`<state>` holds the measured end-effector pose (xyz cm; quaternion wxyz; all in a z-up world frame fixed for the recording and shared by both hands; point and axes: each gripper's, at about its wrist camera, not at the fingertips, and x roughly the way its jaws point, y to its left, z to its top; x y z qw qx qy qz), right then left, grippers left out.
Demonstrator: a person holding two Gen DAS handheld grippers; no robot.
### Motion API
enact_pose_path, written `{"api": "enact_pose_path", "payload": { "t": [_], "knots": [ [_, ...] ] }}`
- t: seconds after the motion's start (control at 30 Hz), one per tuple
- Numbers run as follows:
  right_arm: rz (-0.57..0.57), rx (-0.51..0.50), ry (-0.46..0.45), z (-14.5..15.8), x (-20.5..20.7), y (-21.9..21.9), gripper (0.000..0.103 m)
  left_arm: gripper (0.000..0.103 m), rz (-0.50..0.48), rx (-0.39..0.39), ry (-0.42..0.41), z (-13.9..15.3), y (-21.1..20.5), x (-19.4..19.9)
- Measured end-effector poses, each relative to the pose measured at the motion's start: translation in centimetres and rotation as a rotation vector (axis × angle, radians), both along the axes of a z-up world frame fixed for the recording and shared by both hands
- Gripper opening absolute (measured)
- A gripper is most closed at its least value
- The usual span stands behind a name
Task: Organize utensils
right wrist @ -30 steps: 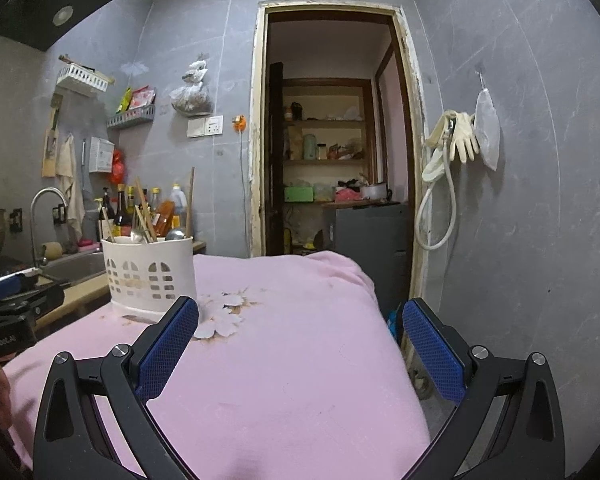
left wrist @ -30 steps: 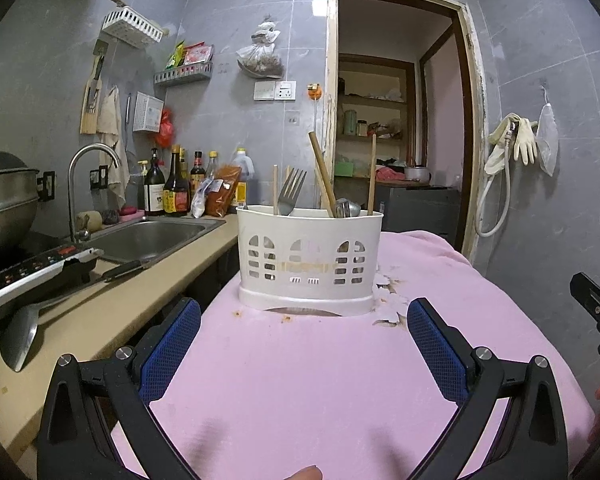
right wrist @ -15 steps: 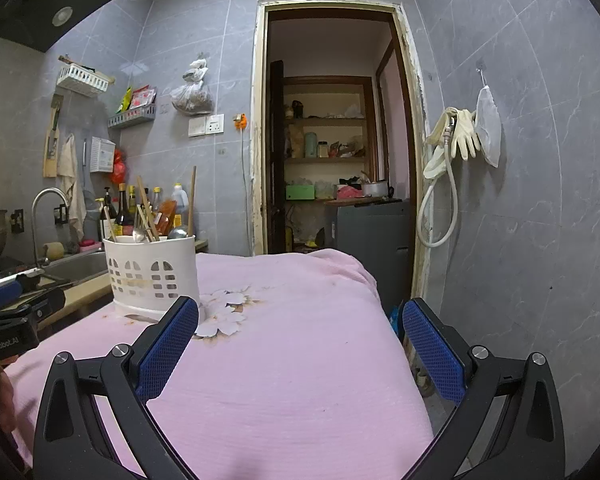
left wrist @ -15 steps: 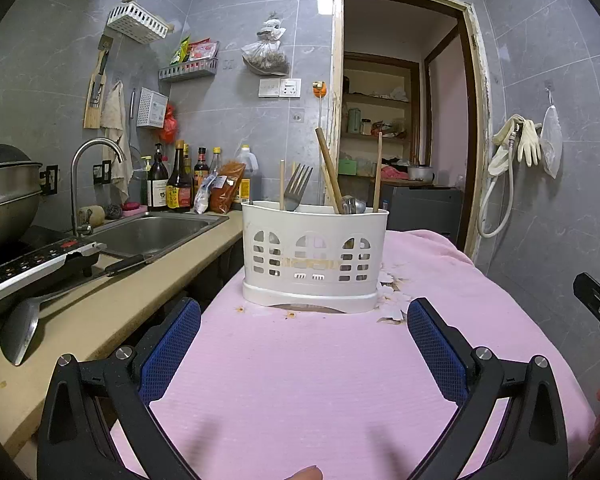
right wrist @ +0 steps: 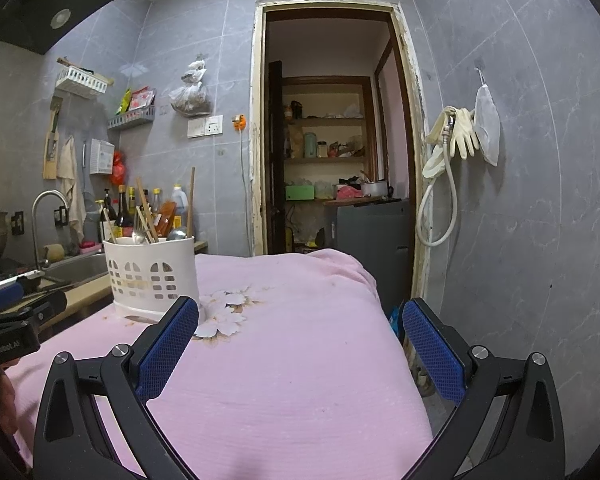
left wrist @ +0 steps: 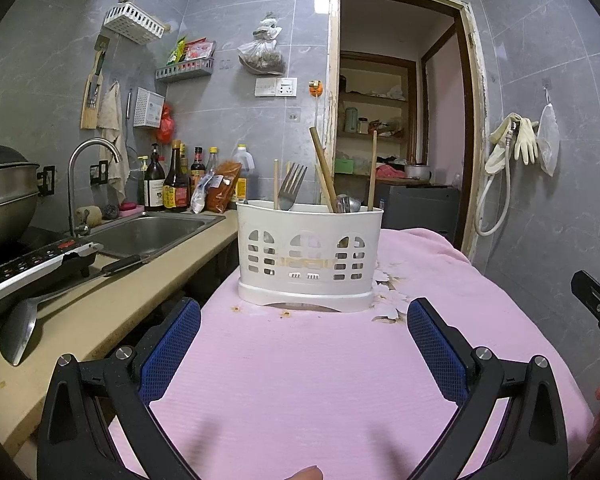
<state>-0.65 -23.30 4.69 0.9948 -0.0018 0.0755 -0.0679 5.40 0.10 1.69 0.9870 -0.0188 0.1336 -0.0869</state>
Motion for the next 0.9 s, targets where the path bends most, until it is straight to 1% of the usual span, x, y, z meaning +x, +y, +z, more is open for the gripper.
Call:
{"api": "enact_pose_path", "payload": {
  "t": [0.9],
  "knots": [
    [0.002, 0.005, 0.0, 0.18, -0.15, 0.07, 0.103, 0.101, -0.004, 0.0, 0.0, 0.06, -0.17, 0.01]
  ]
}}
